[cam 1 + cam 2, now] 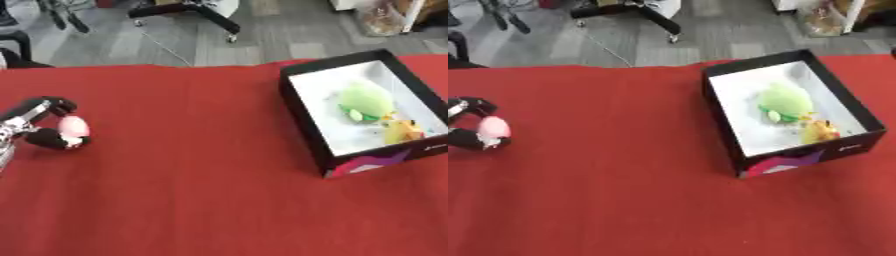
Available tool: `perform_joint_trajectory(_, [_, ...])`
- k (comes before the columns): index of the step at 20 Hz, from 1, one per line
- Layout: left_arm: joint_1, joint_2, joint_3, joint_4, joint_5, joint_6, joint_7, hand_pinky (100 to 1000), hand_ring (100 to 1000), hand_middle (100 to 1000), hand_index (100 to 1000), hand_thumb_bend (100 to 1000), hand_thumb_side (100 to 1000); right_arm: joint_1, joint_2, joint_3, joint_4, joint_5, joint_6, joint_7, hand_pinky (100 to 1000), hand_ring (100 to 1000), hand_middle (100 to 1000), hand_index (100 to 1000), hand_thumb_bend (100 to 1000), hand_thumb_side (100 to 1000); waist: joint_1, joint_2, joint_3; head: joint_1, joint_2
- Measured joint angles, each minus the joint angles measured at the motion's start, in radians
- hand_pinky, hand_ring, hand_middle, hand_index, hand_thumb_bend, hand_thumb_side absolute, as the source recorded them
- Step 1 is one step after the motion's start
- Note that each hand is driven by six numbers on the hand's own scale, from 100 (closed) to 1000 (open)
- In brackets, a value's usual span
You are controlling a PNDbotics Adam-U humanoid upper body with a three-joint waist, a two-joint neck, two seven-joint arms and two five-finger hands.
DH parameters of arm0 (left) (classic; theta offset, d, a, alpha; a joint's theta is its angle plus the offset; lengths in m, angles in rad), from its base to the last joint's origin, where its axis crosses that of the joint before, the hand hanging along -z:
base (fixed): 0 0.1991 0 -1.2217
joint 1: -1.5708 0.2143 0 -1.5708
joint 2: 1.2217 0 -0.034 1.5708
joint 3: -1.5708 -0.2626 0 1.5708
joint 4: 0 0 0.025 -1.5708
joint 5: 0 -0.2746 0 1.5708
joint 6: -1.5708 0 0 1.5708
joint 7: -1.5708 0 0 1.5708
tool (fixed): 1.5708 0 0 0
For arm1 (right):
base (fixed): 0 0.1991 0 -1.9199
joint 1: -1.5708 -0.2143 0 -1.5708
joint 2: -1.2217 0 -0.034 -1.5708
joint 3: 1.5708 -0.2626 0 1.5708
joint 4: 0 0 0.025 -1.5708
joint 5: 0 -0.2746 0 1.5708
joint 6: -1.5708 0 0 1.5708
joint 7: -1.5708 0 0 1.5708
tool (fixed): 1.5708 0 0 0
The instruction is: Pick up the objects with one hand, pass them to the other hand, and then place them into the box on the other side of the table.
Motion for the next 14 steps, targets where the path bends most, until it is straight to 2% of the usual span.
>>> perform_joint_trajectory(6, [-0.005, 0.005, 0.001, 0.001, -0.015, 0.011, -0.031, 994, 818, 754, 816, 498, 100, 0.009, 0.000, 0.000, 0.000, 0.007, 0.002, -0.002, 849, 864, 862, 773, 476, 100, 0.002, 0.000, 0.004, 0.000, 0.000])
perform_joint_trajectory(9, [-0.007, 0.012, 0.003, 0.000, -0.023, 0.016, -0.038, 988, 819, 756, 810, 451, 100, 0.009, 0.000, 0.000, 0.000, 0.008, 0.003, -0.004, 849, 863, 862, 773, 474, 100, 0.003, 0.000, 0.004, 0.000, 0.000])
perform_joint_trajectory(14, [-0.007, 0.015, 0.007, 0.000, -0.040, 0.020, -0.041, 988, 819, 756, 810, 451, 100, 0.009, 0.000, 0.001, 0.000, 0.008, 0.002, -0.005, 849, 863, 862, 773, 474, 100, 0.003, 0.000, 0.004, 0.001, 0.000])
